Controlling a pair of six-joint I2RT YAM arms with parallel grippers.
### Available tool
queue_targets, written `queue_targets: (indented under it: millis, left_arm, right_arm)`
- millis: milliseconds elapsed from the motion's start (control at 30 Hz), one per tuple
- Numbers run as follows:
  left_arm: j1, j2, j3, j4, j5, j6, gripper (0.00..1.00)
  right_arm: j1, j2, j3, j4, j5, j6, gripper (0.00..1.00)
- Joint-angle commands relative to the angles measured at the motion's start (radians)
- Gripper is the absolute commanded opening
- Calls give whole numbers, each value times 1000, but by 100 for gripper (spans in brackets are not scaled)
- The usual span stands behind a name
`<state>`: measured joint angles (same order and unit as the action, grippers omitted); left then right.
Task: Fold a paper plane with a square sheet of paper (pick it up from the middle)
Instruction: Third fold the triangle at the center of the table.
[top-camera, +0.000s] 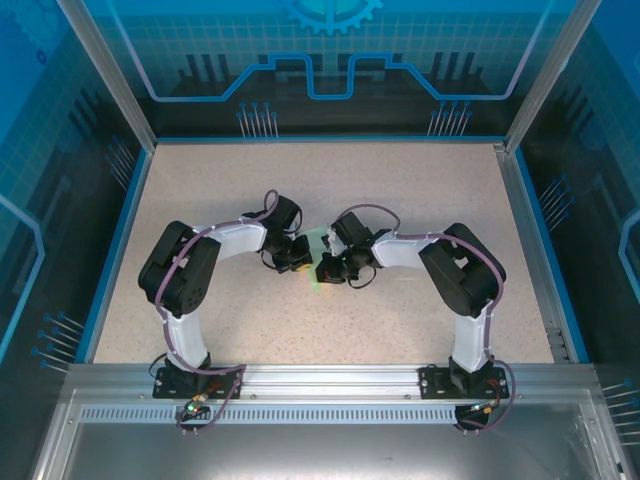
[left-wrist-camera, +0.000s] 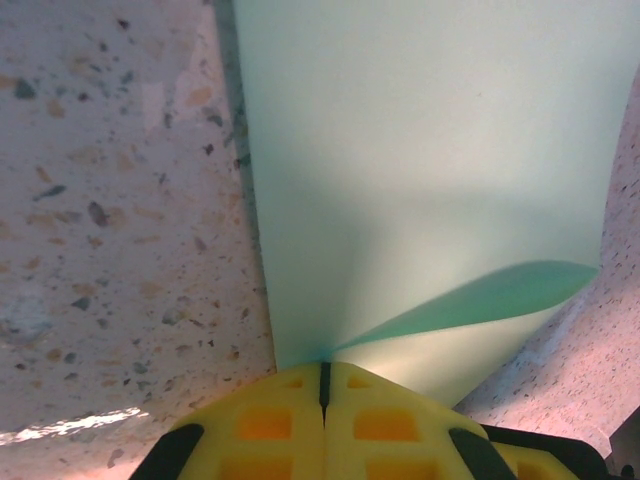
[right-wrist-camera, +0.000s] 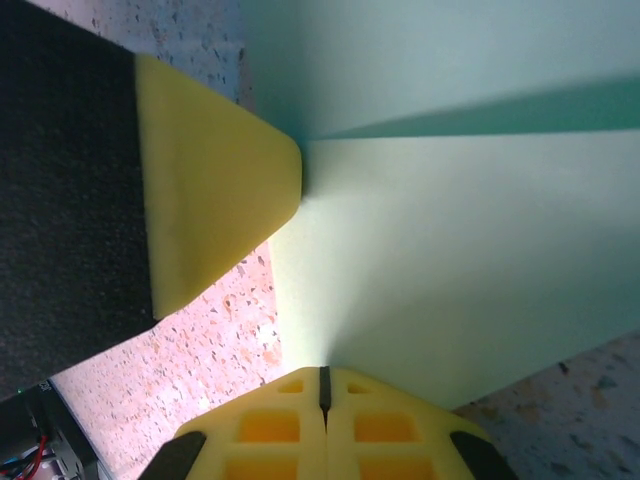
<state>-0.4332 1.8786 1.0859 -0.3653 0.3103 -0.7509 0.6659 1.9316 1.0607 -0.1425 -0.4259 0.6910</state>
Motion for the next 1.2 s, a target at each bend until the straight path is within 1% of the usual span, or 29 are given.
queue_targets:
  millis: [0, 100, 300, 433, 533, 667, 800, 900, 1000, 1167]
  left_arm:
    - [-5, 48, -11, -83, -105, 27, 0]
    - [-6, 48, -8, -82, -103, 27, 0]
    - [-6, 48, 3, -76, -96, 41, 0]
    - [-6, 35, 13, -79, -92, 51, 0]
    - [-5, -11, 13, -57, -68, 45, 1]
    - [-8, -115, -28, 16, -2, 11, 9]
    - [-20, -200, -109, 64, 45, -25, 10]
    - [-45, -242, -167, 108, 78, -64, 9]
    - [-82, -250, -215, 164, 99, -112, 5]
    - [-117, -208, -259, 215, 113, -145, 2]
  right_arm:
    - [-24, -35, 14, -17, -4, 0, 1]
    - [-38, -44, 17, -2, -14, 1, 2]
    - [-55, 12, 36, -23, 20, -11, 2]
    - [-54, 43, 33, -26, 21, 0, 1]
    - [-54, 47, 22, -22, 21, 14, 1]
    - [-55, 46, 22, -35, 30, 27, 1]
    - [-52, 46, 21, -39, 29, 35, 1]
    - [-53, 47, 22, -42, 26, 39, 1]
    - [-53, 48, 24, -45, 24, 40, 1]
    - [-54, 50, 28, -45, 18, 42, 1]
